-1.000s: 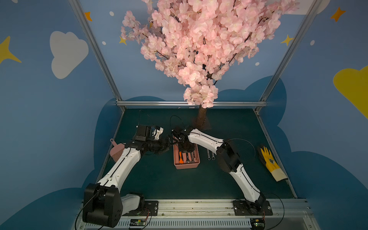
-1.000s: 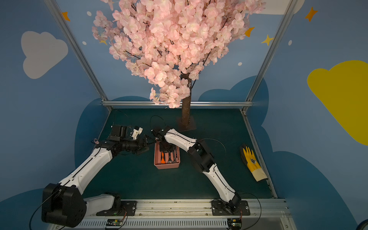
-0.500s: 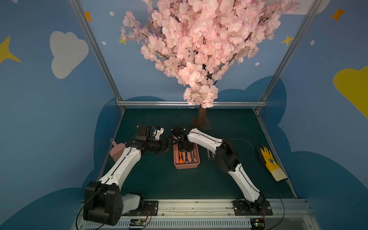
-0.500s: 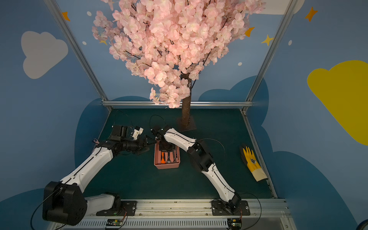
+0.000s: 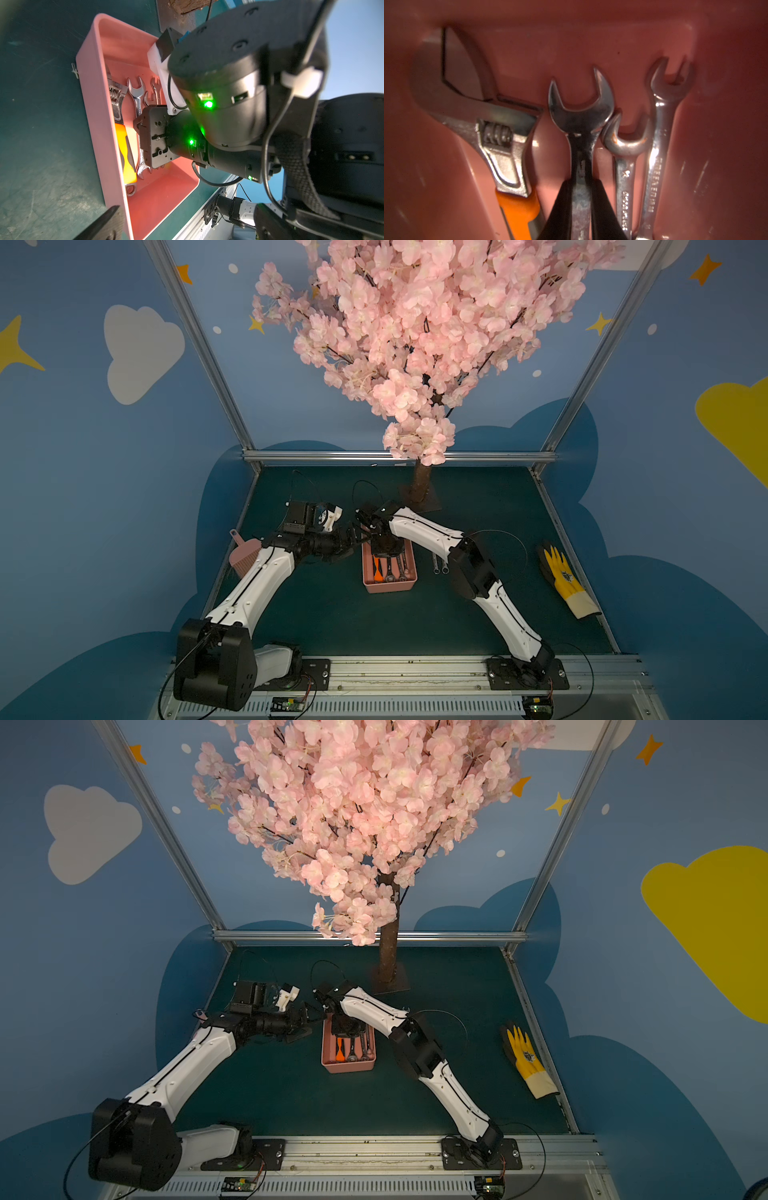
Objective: Take out the wrench from the storage box
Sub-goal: Pick up the wrench from the storage box.
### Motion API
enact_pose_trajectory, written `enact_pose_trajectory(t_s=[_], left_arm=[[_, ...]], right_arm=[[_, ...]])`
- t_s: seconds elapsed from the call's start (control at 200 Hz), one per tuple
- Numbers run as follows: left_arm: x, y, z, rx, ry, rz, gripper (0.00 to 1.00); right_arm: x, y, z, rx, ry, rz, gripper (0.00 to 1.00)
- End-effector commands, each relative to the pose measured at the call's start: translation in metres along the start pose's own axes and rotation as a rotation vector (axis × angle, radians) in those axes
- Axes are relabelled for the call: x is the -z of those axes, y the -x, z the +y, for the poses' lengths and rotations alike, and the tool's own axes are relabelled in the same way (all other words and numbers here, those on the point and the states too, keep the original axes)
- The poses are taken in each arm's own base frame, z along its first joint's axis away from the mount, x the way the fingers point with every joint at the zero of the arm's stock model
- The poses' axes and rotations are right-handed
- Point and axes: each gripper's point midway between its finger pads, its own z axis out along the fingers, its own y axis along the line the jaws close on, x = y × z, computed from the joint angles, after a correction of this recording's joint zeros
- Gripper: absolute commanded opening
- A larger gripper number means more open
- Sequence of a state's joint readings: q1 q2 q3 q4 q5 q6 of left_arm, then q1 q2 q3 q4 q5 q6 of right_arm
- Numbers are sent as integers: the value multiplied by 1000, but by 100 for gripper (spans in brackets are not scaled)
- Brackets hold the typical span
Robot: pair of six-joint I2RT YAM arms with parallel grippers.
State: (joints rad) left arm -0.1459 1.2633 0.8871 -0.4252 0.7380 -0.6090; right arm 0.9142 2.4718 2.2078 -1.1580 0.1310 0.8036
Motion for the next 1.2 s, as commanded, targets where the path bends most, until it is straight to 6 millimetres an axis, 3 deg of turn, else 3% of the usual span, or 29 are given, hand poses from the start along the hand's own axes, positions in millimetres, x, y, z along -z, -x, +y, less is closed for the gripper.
enact_pose_trajectory(t_s=[0.0,0.806,1.096,1.196], left_arm=[[1,-3,0,-17,-13,7,100],[0,0,-4,-12,-23,14,100],[-5,1,-11,-14,-34,21,100],[-12,0,-20,-28,-40,31,100]], right_arm=[[20,12,-10,-11,-17,-52,0],[107,23,-7,21,88,-161,0],[133,23,-24,34,65,-195,0],[142,23,-40,33,23,-218,0]])
